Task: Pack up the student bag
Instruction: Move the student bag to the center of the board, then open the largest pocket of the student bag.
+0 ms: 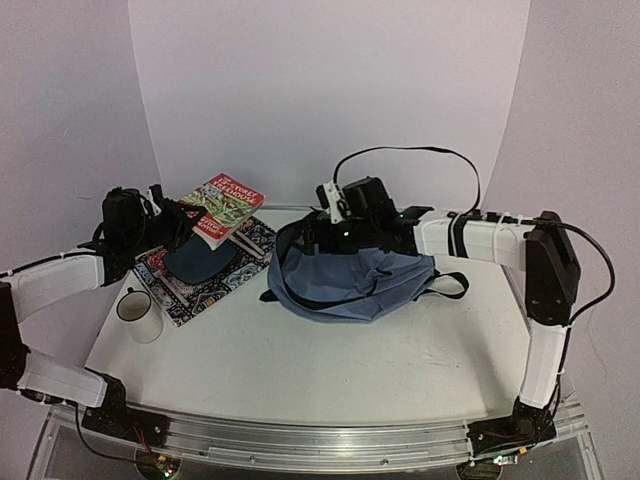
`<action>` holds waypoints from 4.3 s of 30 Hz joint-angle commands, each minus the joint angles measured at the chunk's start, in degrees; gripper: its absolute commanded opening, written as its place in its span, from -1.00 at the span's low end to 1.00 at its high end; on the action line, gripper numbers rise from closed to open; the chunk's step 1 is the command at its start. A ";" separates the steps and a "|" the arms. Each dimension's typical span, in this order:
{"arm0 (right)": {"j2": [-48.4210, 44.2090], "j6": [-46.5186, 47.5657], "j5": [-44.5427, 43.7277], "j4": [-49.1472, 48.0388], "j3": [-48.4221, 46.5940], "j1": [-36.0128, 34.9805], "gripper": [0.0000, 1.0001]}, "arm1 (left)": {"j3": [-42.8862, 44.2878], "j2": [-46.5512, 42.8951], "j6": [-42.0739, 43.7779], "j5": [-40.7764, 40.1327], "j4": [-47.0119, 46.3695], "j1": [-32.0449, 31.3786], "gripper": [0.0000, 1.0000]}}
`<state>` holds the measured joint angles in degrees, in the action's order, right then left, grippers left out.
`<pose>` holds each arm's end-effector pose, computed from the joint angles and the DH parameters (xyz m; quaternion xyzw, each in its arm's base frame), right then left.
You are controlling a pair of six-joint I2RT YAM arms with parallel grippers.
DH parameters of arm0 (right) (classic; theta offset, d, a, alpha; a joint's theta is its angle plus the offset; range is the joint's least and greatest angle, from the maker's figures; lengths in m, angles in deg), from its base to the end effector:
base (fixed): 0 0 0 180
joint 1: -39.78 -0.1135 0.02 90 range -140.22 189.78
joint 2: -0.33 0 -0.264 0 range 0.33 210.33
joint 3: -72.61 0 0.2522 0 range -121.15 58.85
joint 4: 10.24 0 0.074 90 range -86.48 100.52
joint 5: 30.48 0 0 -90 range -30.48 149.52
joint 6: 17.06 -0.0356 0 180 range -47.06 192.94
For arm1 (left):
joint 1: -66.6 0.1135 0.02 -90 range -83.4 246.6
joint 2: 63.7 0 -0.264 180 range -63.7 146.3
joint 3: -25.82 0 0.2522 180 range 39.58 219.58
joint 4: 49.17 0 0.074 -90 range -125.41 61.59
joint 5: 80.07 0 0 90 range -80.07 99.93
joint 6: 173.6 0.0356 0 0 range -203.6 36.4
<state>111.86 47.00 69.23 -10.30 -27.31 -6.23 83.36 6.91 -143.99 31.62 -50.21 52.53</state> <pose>0.3227 0.3429 0.2865 -0.1872 0.7508 0.4232 0.4714 0.2711 -0.0815 0.2832 -0.1914 0.7485 -0.4903 0.4035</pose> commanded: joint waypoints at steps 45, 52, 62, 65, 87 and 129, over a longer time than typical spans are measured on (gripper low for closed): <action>-10.47 17.27 -18.23 33.62 3.46 -33.80 0.15 | 5.96 -10.71 9.12 6.52 24.64 1.46 -1.00; -10.27 17.50 -24.78 35.33 6.89 -32.38 0.38 | 3.33 -13.84 7.99 6.43 26.05 1.08 -1.00; -5.10 19.63 -25.79 32.35 9.53 -32.59 0.65 | 5.18 -13.77 8.50 5.66 28.74 1.06 -1.00; -3.81 20.67 -25.71 30.99 9.90 -32.94 0.73 | 5.22 -14.22 8.53 5.47 29.19 1.07 -1.00; 0.16 23.63 -36.01 33.12 3.98 -33.71 -0.29 | 5.46 -15.38 9.73 8.67 30.78 1.06 -1.00; -23.41 -2.46 -24.06 6.66 9.05 -10.85 -1.00 | -9.55 -31.84 -4.75 26.59 32.61 0.40 -1.00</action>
<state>89.12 48.39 47.56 5.24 -17.09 -17.60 74.62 -22.14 -144.69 54.53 -14.27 53.50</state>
